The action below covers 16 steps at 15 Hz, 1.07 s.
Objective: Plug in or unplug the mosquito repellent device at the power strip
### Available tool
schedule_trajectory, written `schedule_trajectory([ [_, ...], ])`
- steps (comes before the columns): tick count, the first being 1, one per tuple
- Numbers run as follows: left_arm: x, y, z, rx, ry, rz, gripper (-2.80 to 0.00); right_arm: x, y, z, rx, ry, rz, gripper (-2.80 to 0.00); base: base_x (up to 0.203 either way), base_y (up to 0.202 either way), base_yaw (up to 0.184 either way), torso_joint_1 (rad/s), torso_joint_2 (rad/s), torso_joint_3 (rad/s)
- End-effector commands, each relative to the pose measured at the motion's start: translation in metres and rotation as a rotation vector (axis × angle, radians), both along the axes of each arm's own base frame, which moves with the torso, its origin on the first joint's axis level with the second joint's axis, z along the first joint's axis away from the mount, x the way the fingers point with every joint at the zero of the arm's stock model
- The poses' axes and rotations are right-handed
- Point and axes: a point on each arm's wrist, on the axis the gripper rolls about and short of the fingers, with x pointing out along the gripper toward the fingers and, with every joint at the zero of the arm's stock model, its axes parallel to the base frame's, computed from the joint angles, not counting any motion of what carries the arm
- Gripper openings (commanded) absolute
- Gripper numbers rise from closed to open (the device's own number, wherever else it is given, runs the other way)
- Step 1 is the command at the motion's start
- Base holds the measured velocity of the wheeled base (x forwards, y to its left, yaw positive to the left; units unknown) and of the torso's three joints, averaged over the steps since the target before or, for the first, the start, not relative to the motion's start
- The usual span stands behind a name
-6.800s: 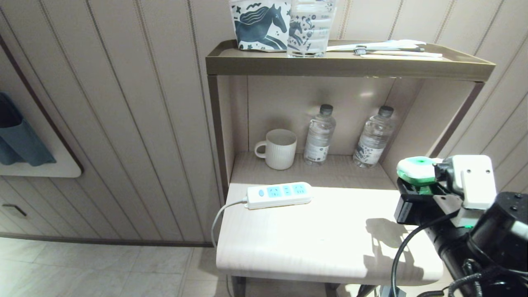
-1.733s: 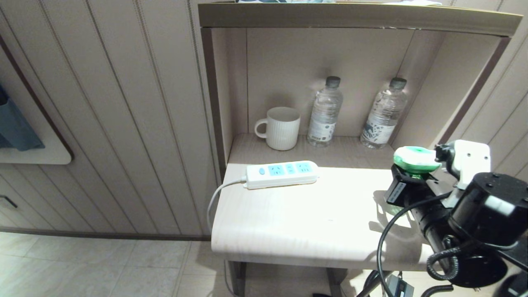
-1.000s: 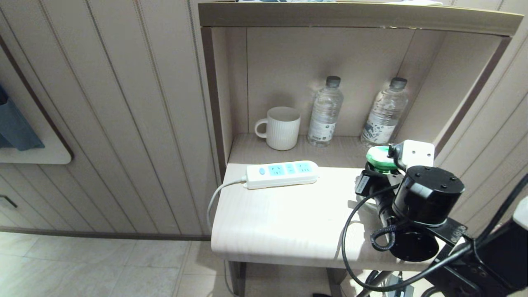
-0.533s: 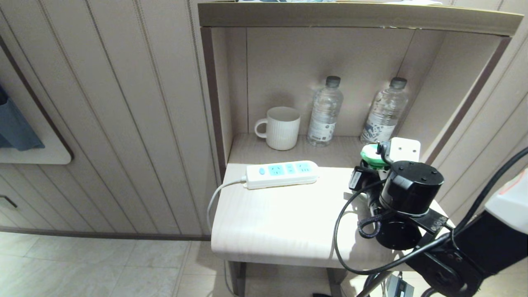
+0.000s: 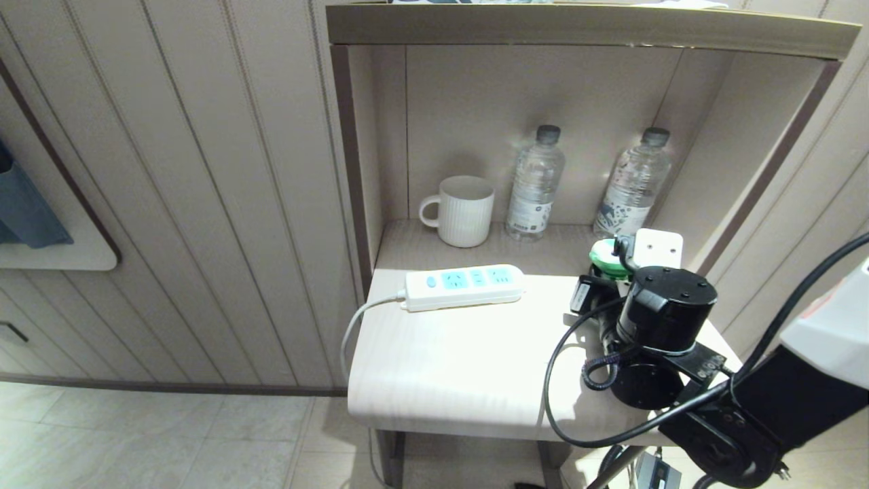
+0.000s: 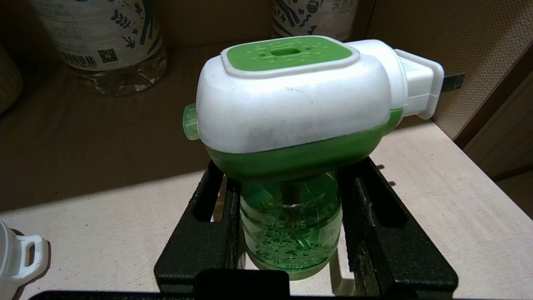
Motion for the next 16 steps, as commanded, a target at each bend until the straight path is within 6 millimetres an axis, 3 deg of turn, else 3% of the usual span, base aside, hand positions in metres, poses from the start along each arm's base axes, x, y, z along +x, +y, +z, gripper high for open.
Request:
schedule_trajectory([
  [1, 0.0, 0.0, 0.0, 0.0, 0.0, 0.0, -2.8, 0.0, -0.0001, -0.0001, 0.003, -0.004, -0.004, -2.8, 0.0, 0.0, 0.0, 0.0, 0.0, 0.0],
  [16, 0.0, 0.0, 0.0, 0.001, 0.0, 0.0, -2.8, -0.0099, -0.0041, 0.0017, -0.001, 0.001, -0.009, -2.8, 0.0, 0.0, 0.0, 0.0, 0.0, 0.0],
])
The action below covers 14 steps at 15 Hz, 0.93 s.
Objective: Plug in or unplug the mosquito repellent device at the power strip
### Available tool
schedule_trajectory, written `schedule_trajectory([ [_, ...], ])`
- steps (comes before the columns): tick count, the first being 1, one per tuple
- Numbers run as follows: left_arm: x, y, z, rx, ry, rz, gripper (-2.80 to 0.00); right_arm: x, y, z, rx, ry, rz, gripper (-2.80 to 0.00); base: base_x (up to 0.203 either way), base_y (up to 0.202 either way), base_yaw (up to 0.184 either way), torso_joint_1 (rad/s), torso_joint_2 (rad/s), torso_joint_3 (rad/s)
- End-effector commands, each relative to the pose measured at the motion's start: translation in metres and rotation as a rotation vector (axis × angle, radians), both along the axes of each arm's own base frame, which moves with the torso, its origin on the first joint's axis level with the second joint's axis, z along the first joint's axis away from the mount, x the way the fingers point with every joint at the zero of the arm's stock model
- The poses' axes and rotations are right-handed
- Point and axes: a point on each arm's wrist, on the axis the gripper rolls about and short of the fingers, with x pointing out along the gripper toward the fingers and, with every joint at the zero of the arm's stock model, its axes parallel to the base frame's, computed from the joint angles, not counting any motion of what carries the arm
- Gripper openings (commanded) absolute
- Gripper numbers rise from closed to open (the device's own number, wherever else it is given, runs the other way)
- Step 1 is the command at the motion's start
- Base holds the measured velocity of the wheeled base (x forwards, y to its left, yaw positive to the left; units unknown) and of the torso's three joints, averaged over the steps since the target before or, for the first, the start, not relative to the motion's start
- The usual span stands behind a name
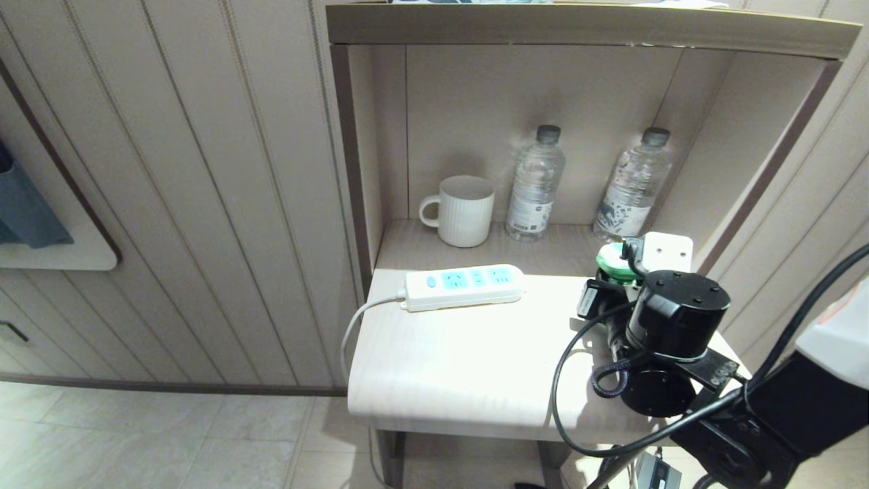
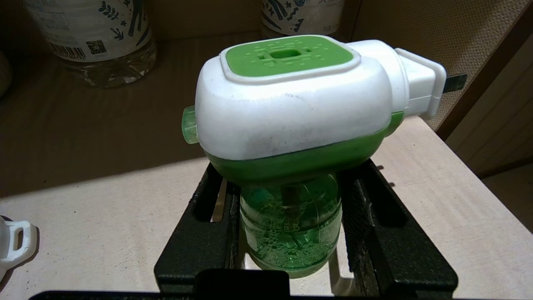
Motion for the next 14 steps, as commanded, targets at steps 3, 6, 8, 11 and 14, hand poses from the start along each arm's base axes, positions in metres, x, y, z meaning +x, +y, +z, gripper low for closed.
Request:
schedule_trajectory([
  [3, 0.0, 0.0, 0.0, 0.001, 0.0, 0.0, -2.8, -0.0025, -0.0003, -0.0002, 0.002, -0.002, -0.001, -2.8, 0.0, 0.0, 0.0, 0.0, 0.0, 0.0],
  [6, 0.0, 0.0, 0.0, 0.001, 0.0, 0.0, -2.8, -0.0053, 0.0013, -0.0023, 0.0, 0.005, 0.007, -2.8, 0.0, 0.0, 0.0, 0.0, 0.0, 0.0],
  [8, 0.0, 0.0, 0.0, 0.001, 0.0, 0.0, -2.8, -0.0044, 0.0, -0.0014, 0.0, 0.003, 0.001, -2.8, 0.0, 0.0, 0.0, 0.0, 0.0, 0.0],
  [11, 0.0, 0.0, 0.0, 0.001, 0.0, 0.0, -2.8, -0.0022, -0.0015, 0.0015, -0.011, -0.001, -0.031, 0.0, 0.0, 0.0, 0.0, 0.0, 0.0, 0.0],
  [14, 0.0, 0.0, 0.0, 0.0, 0.0, 0.0, -2.8, -0.0021, -0.0007, 0.0015, -0.012, -0.002, -0.03, 0.0, 0.0, 0.0, 0.0, 0.0, 0.0, 0.0],
])
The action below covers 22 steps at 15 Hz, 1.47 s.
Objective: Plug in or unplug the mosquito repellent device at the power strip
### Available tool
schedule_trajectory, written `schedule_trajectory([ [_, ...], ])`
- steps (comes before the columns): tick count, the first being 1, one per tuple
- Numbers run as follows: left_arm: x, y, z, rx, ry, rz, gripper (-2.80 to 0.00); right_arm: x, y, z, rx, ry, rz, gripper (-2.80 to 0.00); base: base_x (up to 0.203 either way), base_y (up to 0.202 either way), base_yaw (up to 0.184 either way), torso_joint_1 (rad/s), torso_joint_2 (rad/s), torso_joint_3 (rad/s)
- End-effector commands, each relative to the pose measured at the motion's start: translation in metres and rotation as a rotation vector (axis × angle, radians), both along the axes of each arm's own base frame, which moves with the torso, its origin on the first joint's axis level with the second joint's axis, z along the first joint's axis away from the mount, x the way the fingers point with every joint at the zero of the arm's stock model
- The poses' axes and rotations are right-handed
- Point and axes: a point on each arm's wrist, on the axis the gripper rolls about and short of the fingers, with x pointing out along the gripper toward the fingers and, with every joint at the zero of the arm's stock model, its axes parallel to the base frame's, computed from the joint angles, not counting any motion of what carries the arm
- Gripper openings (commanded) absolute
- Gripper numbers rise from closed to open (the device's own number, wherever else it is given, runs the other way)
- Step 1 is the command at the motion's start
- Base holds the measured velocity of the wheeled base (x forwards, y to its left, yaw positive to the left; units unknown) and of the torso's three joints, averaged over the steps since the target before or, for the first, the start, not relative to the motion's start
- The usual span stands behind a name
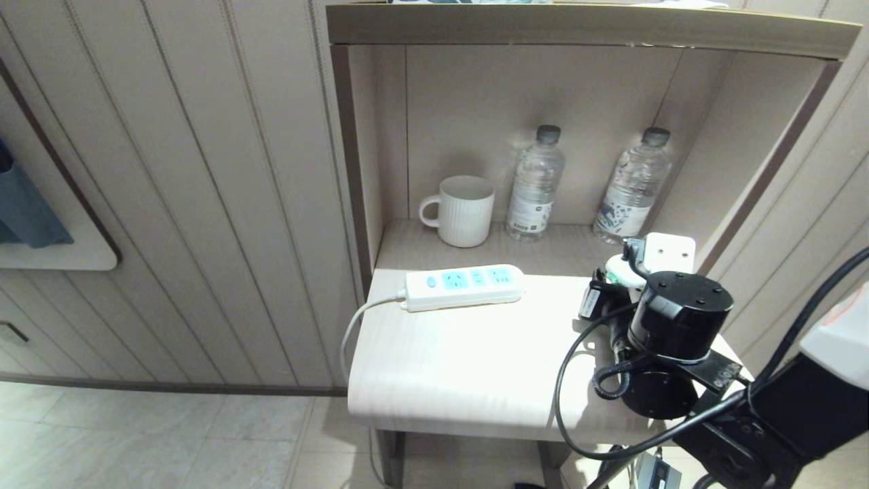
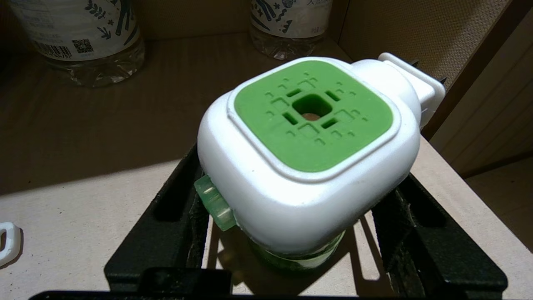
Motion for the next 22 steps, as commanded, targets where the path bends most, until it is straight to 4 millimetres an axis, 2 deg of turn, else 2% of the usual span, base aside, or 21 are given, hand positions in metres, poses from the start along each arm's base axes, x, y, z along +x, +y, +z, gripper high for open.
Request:
schedule_trajectory([
  [1, 0.0, 0.0, 0.0, 0.001, 0.0, 0.0, -2.8, 0.0, 0.001, 0.001, 0.004, -0.007, -0.001, 0.0, 0.0, 0.0, 0.0, 0.0, 0.0, 0.0],
  [8, 0.0, 0.0, 0.0, 0.001, 0.0, 0.0, -2.8, -0.009, -0.002, -0.003, -0.002, 0.01, 0.006, 0.0, 0.0, 0.0, 0.0, 0.0, 0.0, 0.0],
  [12, 0.0, 0.0, 0.0, 0.001, 0.0, 0.0, -2.8, -0.026, -0.008, -0.002, -0.007, 0.011, 0.016, 0.0, 0.0, 0.0, 0.0, 0.0, 0.0, 0.0],
  [19, 0.0, 0.0, 0.0, 0.001, 0.0, 0.0, -2.8, -0.052, -0.004, -0.011, -0.032, 0.052, 0.082, 0.0, 0.0, 0.0, 0.0, 0.0, 0.0, 0.0],
  [22, 0.0, 0.0, 0.0, 0.001, 0.0, 0.0, -2.8, -0.07, -0.011, -0.009, -0.036, 0.056, 0.099, 0.0, 0.0, 0.0, 0.0, 0.0, 0.0, 0.0],
])
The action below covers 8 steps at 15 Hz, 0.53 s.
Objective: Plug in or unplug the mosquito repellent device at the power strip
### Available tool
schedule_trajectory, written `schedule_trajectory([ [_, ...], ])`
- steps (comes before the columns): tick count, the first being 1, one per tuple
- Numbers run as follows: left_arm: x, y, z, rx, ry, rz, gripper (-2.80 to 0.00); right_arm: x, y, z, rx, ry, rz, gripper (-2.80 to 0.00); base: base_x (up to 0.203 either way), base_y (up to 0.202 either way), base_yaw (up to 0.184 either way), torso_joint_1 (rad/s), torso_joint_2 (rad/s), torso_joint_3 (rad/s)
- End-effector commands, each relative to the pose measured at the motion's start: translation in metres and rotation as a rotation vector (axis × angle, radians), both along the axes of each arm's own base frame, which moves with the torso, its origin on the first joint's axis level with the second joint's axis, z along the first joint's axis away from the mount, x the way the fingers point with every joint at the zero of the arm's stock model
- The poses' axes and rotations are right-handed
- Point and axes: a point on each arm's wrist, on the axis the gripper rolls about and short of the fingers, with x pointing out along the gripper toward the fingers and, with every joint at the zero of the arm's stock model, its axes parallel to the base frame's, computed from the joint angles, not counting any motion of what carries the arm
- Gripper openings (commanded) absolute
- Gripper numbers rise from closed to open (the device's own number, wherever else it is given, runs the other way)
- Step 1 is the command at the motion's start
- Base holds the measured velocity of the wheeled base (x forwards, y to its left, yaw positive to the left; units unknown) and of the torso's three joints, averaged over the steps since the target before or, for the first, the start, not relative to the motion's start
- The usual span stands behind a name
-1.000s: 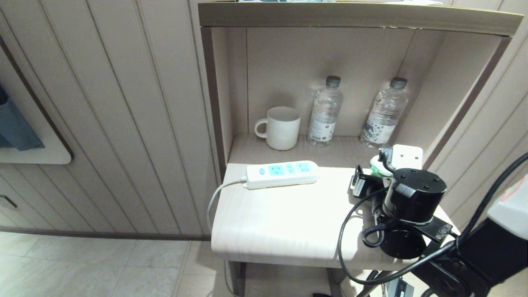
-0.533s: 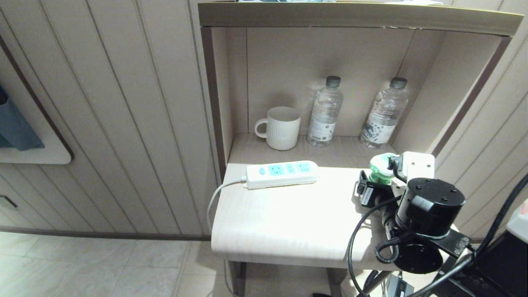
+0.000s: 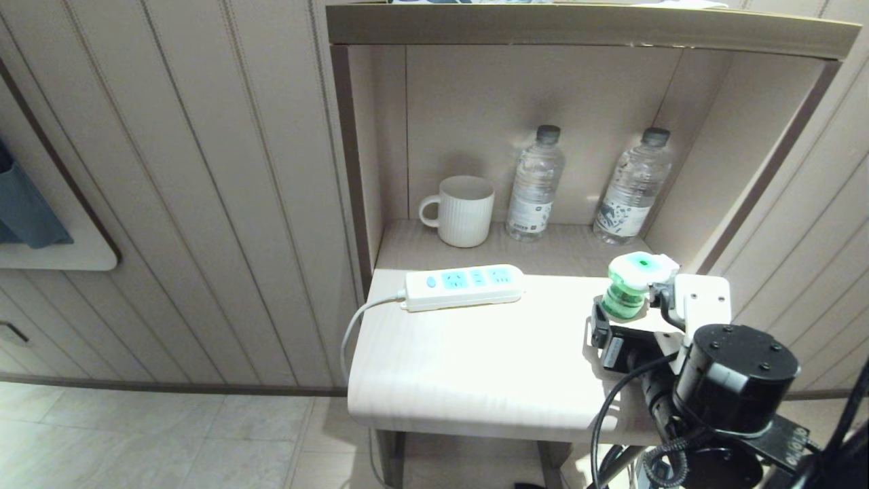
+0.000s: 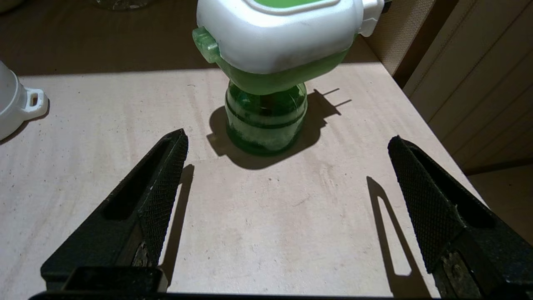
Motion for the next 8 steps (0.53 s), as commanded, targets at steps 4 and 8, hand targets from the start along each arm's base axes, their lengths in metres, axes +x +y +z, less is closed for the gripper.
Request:
schedule_trajectory([
  [4, 0.0, 0.0, 0.0, 0.0, 0.0, 0.0, -2.8, -0.038, -0.022, 0.011, 0.018, -0.025, 0.009, 0.0, 0.0, 0.0, 0.0, 0.0, 0.0, 0.0],
  [8, 0.0, 0.0, 0.0, 0.0, 0.0, 0.0, -2.8, -0.067, -0.041, 0.015, 0.003, -0.035, 0.026, 0.0, 0.0, 0.0, 0.0, 0.0, 0.0, 0.0],
])
